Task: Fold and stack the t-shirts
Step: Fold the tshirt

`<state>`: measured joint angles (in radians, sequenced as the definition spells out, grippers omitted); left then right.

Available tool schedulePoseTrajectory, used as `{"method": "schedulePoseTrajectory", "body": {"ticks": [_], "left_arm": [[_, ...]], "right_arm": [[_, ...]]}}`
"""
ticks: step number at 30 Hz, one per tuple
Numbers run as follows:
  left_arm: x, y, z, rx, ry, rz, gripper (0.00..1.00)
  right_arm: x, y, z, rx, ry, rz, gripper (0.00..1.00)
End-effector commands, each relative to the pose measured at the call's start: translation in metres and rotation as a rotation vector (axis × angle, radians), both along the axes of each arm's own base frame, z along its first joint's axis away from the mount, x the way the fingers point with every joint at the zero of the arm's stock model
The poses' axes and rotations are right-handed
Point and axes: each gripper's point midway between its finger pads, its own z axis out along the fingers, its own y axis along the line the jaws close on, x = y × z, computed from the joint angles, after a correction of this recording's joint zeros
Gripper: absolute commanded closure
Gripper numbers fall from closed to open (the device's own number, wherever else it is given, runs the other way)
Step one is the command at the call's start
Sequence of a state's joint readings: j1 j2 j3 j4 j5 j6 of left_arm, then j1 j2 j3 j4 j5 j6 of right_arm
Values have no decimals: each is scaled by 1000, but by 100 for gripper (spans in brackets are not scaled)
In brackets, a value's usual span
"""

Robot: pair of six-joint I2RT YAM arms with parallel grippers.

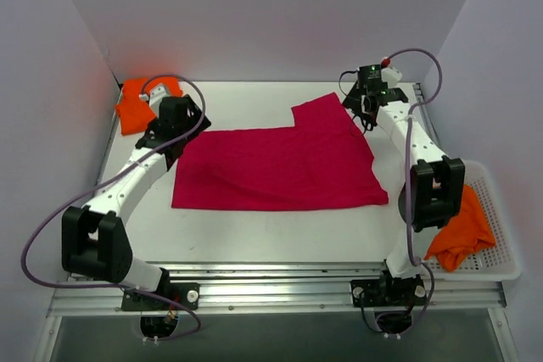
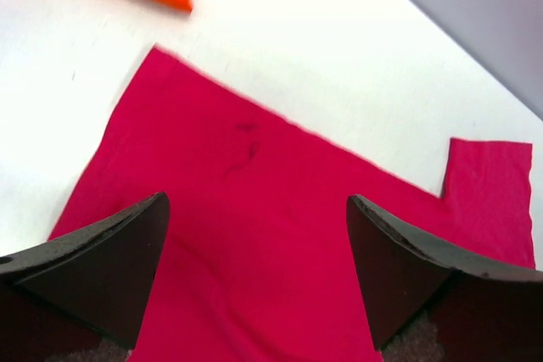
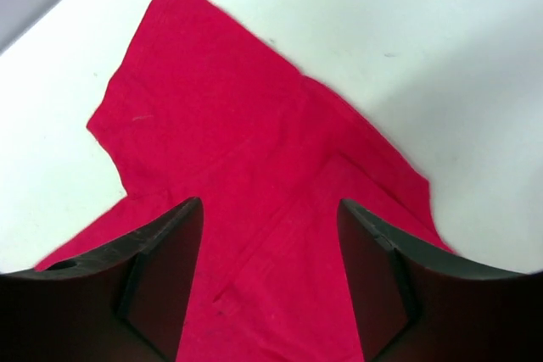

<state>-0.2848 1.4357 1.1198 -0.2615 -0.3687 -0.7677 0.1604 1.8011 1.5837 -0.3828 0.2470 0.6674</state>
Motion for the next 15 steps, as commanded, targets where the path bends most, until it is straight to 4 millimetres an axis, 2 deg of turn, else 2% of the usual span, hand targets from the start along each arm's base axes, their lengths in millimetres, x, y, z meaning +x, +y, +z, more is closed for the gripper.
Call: {"method": "schedulePoseTrajectory", "body": {"ticks": [1, 2, 3, 4, 5, 6, 7, 8, 9, 10, 11, 12, 13, 14, 15], "left_arm": [[47, -11, 42, 30, -97, -168, 6], [52, -13, 45, 43, -93, -189, 6], [59, -17, 57, 49, -114, -219, 6], [66, -14, 48, 79, -96, -233, 6], [69, -12, 48, 84, -95, -235, 6], [74, -10, 48, 86, -105, -239, 6], [79, -6, 39, 81, -90, -252, 6], [82, -3, 35, 71, -87, -255, 6], [87, 0, 33, 56, -96, -256, 6], [90, 0, 18, 39, -71, -269, 6], [94, 7, 14, 33, -70, -258, 6], [98, 10, 3, 29, -51, -256, 6], [100, 11, -4, 24, -40, -256, 6], [103, 14, -6, 24, -41, -249, 6], [105, 16, -16, 21, -26, -245, 6]], "right_arm": [[40, 27, 2, -27, -47, 235, 38], [62, 33, -14, -41, -33, 269, 30], [72, 32, -18, -84, -16, 310, 28], [69, 27, -32, -103, 67, 306, 29], [77, 6, -61, -158, 151, 245, 30], [94, 3, -38, -164, 101, 253, 32], [107, 16, -46, -99, 70, 332, 33], [112, 12, -54, -77, 57, 350, 22], [125, 13, -50, -72, 0, 370, 20], [130, 15, -53, -59, -14, 394, 20], [135, 9, -69, -59, 3, 392, 19], [144, 6, -62, -66, -22, 387, 20], [149, 3, -68, -67, -20, 388, 20], [154, -4, -88, -56, 5, 386, 20], [163, -8, -77, -57, -24, 380, 20]]}}
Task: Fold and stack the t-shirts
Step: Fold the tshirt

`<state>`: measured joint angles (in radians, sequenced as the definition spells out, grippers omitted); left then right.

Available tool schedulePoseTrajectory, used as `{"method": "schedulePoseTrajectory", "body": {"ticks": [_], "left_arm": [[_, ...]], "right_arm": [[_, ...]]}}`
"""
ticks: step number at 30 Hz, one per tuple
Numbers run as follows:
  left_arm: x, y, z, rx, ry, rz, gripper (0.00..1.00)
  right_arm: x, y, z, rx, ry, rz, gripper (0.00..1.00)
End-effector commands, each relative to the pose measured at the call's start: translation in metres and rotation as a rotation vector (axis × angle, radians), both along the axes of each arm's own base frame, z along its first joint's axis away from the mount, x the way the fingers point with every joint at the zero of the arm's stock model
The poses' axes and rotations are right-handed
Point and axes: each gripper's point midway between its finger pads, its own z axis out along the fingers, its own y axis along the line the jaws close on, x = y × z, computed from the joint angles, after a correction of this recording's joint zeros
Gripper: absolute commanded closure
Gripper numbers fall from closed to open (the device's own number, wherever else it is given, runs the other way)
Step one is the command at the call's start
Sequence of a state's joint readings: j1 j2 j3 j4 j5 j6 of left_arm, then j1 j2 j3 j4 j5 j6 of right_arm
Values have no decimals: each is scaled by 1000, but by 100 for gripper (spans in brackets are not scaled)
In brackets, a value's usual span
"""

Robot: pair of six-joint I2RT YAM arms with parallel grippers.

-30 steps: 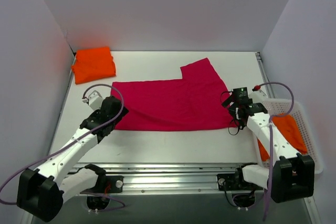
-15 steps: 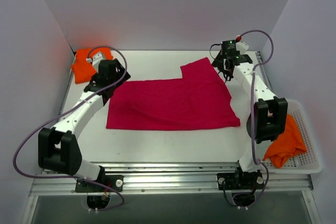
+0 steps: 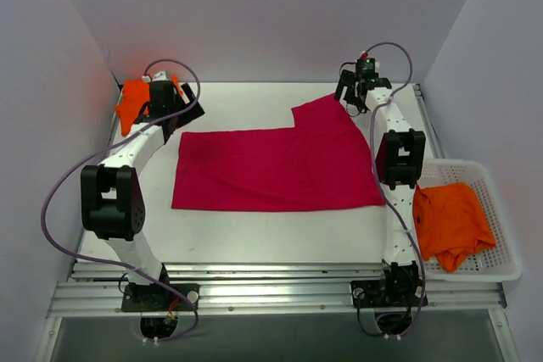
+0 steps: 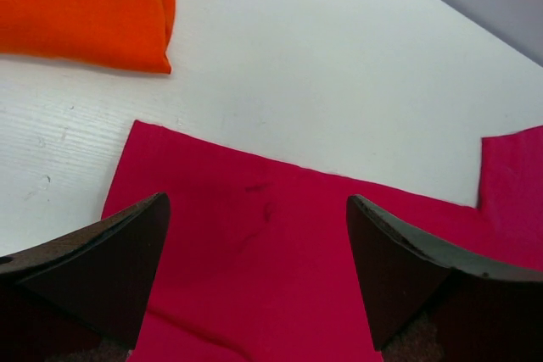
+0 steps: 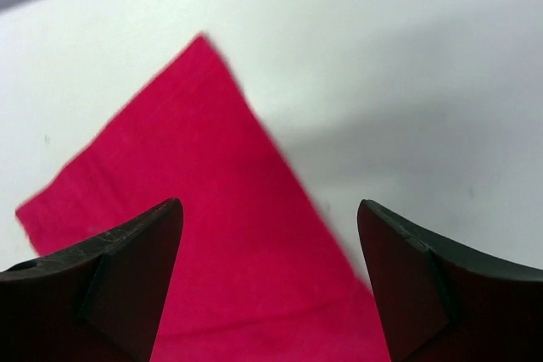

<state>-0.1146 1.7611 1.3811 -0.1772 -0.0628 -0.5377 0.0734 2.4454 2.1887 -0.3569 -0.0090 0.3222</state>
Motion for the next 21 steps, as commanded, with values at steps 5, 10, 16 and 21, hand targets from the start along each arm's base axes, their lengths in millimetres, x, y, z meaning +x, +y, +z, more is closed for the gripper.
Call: {"method": "schedulePoseTrajectory", "body": {"ticks": [5, 10, 16, 21], "left_arm": [[25, -1, -7, -29, -56, -35, 6], [30, -1, -15, -29, -43, -34, 6], [32, -2, -16, -35, -54, -33, 6], [31, -6, -20, -47, -45, -52, 5]], "right_arm": [[49, -19, 9, 41, -136, 36, 19], [69, -3, -8, 122, -180, 57, 18], [73, 36, -30, 153, -179, 98, 17], [72, 54, -42, 160, -169, 114, 16]]}}
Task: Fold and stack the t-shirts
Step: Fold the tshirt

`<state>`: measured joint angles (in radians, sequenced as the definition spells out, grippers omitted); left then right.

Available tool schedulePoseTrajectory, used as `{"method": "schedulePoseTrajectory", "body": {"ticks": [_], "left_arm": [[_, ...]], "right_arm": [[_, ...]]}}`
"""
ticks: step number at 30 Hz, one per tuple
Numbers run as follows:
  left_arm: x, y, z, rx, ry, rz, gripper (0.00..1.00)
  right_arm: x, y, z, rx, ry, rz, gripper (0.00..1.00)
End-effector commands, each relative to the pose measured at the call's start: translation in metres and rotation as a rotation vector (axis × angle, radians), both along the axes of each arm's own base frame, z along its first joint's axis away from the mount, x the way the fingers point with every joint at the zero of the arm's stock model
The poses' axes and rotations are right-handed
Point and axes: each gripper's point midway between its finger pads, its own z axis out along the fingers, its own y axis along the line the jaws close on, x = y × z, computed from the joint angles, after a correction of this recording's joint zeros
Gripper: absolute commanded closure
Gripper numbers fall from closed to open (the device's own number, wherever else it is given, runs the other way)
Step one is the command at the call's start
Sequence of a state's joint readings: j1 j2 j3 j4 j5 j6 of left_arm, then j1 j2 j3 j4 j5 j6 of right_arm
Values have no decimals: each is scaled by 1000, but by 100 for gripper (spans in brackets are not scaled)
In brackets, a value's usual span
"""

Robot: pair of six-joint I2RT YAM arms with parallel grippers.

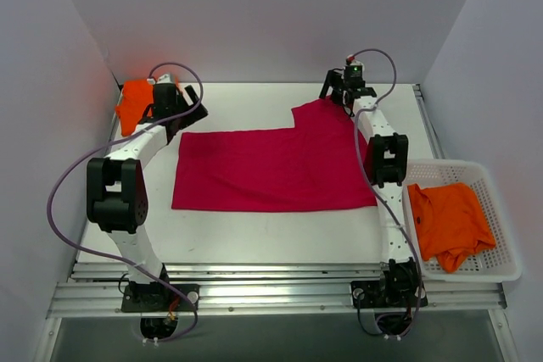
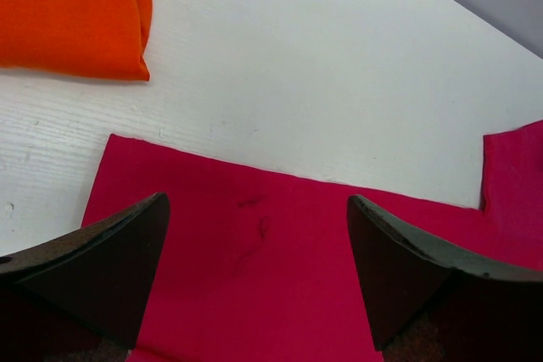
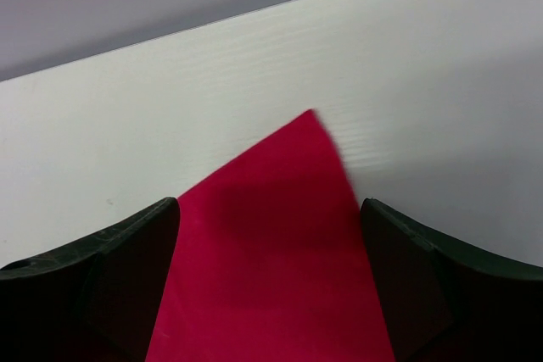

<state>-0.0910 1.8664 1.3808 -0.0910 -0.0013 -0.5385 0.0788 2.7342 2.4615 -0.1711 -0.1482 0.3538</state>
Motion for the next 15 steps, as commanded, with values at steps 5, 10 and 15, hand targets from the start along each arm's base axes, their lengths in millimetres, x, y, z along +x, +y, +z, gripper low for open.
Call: {"method": "schedulePoseTrajectory", "body": {"ticks": [5, 10, 15], "left_arm": [[5, -4, 11, -14, -62, -19, 5], [-2, 3, -1, 7, -14, 10, 5], [-6, 30, -22, 88, 72, 144, 5]], "right_arm": [[3, 20, -10, 39, -4, 24, 21], [3, 14, -15, 36, 5, 9, 85], [0, 3, -10, 34, 1, -17, 100]]}}
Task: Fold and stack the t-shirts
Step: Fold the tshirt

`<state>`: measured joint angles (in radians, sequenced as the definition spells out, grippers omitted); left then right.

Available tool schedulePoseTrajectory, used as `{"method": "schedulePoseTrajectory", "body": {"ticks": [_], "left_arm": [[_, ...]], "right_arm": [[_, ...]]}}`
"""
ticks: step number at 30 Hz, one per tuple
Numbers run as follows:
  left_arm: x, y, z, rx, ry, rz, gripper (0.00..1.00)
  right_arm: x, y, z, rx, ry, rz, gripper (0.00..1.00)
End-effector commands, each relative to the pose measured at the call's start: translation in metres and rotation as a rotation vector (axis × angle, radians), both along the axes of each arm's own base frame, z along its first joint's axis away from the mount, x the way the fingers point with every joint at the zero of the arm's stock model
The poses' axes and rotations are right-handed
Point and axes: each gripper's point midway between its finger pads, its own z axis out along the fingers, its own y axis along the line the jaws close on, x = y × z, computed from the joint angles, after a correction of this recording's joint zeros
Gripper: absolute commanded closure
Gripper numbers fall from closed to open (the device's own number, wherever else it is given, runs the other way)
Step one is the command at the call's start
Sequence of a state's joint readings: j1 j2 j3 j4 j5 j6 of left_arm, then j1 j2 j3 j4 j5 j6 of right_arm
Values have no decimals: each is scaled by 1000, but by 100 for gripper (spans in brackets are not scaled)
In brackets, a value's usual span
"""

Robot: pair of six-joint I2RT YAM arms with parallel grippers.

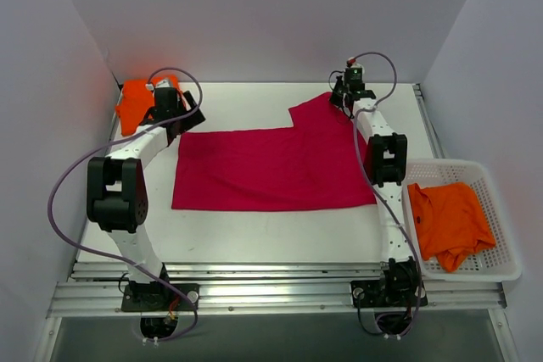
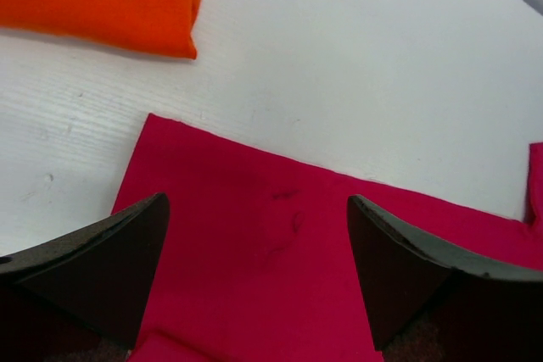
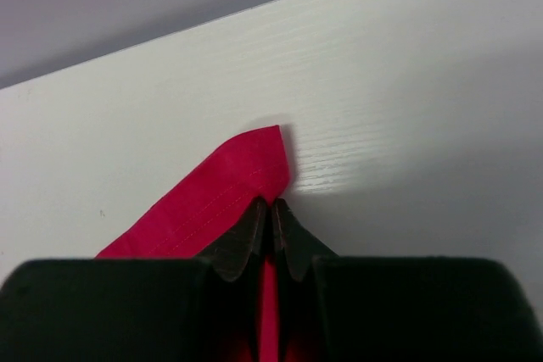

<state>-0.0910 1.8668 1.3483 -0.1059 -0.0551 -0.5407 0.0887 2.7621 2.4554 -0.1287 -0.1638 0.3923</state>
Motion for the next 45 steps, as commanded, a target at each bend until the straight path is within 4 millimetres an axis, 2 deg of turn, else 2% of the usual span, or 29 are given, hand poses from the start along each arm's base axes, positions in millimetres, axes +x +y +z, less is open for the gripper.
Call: {"method": "schedulePoseTrajectory", "body": {"ticks": [1, 2, 3, 5, 6, 8, 10, 17, 24, 26, 27, 29, 30, 33, 34, 36, 41, 43, 45], "left_arm": [[0, 24, -10, 64, 58, 109, 5], [1, 25, -20, 66, 86, 116, 5], [9, 29, -14, 62, 78, 128, 5], [7, 35, -33, 66, 147, 151, 5], [10, 39, -31, 68, 151, 167, 5], [8, 50, -46, 65, 189, 201, 5], [10, 57, -53, 36, 201, 215, 5], [22, 55, -85, 8, 256, 197, 2], [29, 40, -94, -58, 273, 137, 0], [28, 36, -97, -73, 278, 122, 10], [28, 33, -97, -84, 276, 110, 22], [27, 33, -98, -84, 283, 107, 32], [27, 32, -98, -87, 281, 105, 41], [27, 31, -99, -87, 283, 105, 55], [27, 32, -99, -88, 284, 106, 63], [27, 32, -99, -88, 284, 106, 69], [27, 32, -100, -90, 287, 108, 97], [29, 32, -98, -90, 280, 108, 98], [31, 32, -93, -86, 264, 103, 98]], "right_arm": [[-3, -11, 3, -6, 6, -19, 100], [-4, -12, 1, -4, 9, -20, 100], [-4, -12, 4, -5, 6, -19, 100], [-5, -14, 3, -3, 11, -20, 100], [-5, -14, 6, 0, 9, -20, 100], [-7, -17, 4, 8, 12, -22, 100], [-7, -19, 10, 17, 2, -28, 100], [-9, -20, 14, 31, -2, -23, 100], [-10, -24, 16, 44, -4, -27, 100], [-11, -26, 16, 43, -3, -31, 100], [-10, -27, 16, 45, -4, -34, 100], [-11, -29, 16, 45, -4, -37, 100], [-11, -29, 16, 46, -4, -38, 100], [-12, -29, 15, 45, -1, -39, 100], [-12, -29, 15, 46, -1, -38, 100], [-12, -29, 14, 45, 2, -38, 100], [-12, -29, 20, 45, -8, -39, 100], [-13, -30, 23, 46, -13, -41, 100], [-11, -26, 43, 52, -53, -38, 100]]}}
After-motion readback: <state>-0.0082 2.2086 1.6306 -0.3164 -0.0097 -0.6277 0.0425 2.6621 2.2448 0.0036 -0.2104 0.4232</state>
